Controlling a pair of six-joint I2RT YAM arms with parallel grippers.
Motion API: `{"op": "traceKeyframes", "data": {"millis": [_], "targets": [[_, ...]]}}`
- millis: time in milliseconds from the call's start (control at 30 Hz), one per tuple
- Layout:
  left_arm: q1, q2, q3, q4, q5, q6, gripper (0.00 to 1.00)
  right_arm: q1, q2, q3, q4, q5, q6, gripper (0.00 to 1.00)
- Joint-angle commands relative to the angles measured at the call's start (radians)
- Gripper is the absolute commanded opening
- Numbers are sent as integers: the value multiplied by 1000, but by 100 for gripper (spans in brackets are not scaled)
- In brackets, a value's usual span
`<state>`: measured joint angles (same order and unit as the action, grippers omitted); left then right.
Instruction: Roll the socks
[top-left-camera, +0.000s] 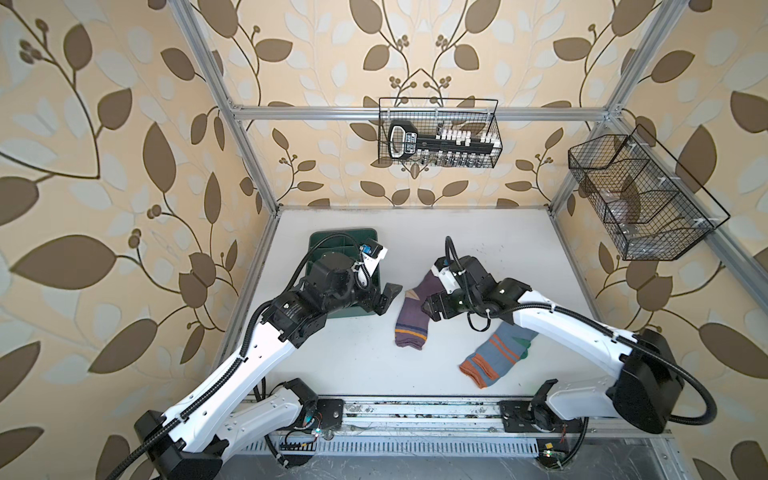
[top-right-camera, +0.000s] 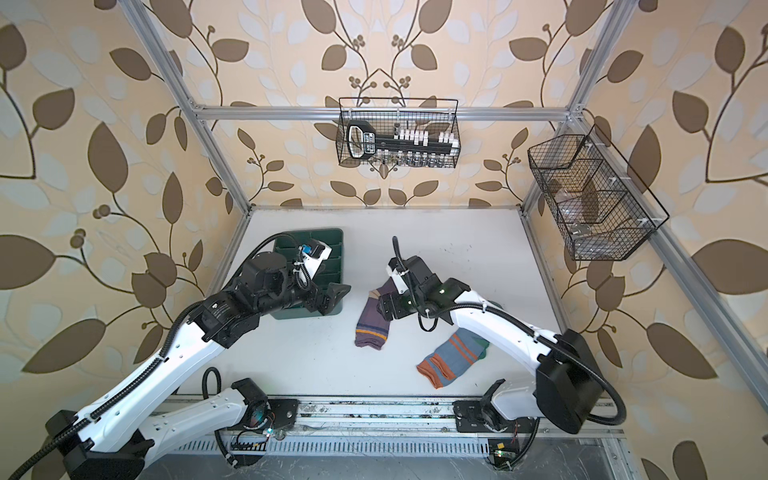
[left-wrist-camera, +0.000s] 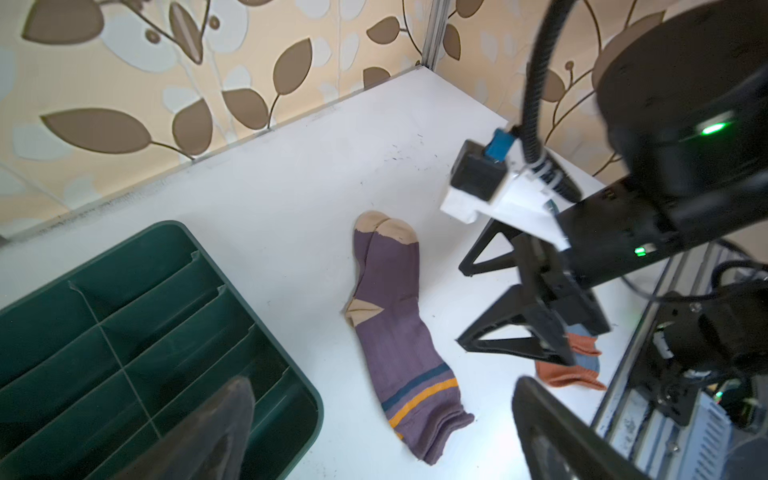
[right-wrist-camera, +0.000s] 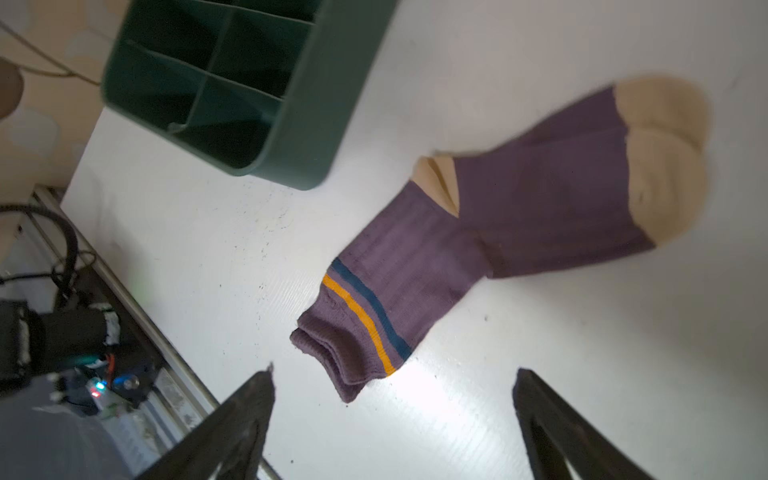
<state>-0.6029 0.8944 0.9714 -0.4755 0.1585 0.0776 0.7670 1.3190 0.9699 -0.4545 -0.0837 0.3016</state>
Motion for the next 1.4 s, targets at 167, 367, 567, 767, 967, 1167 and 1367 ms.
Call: {"op": "traceKeyframes", "data": {"millis": [167,367,567,767,967,1167,1367], "targets": [[-13,-341,-138,-83,96,293,98,346,-223,-379,309,171,-654,89],[-12,-421,-187,-173,33,359,94,371,-64,-426,495,233,-761,87],[-12,-435,-252,-131,3,373,90,357,122,-380,571,262,-805,81],[-12,-459,-290,-105,-22,375,86,291,200,-346,599,208,-793,73],[-13,-440,-279,-106,-5,388,81,266,264,-281,521,130,-807,41],[-16,-383,-226,-116,13,421,75,240,331,-151,316,-11,-784,6],[-16,-325,-134,-148,-13,488,67,184,499,102,-99,-126,-749,0]]}}
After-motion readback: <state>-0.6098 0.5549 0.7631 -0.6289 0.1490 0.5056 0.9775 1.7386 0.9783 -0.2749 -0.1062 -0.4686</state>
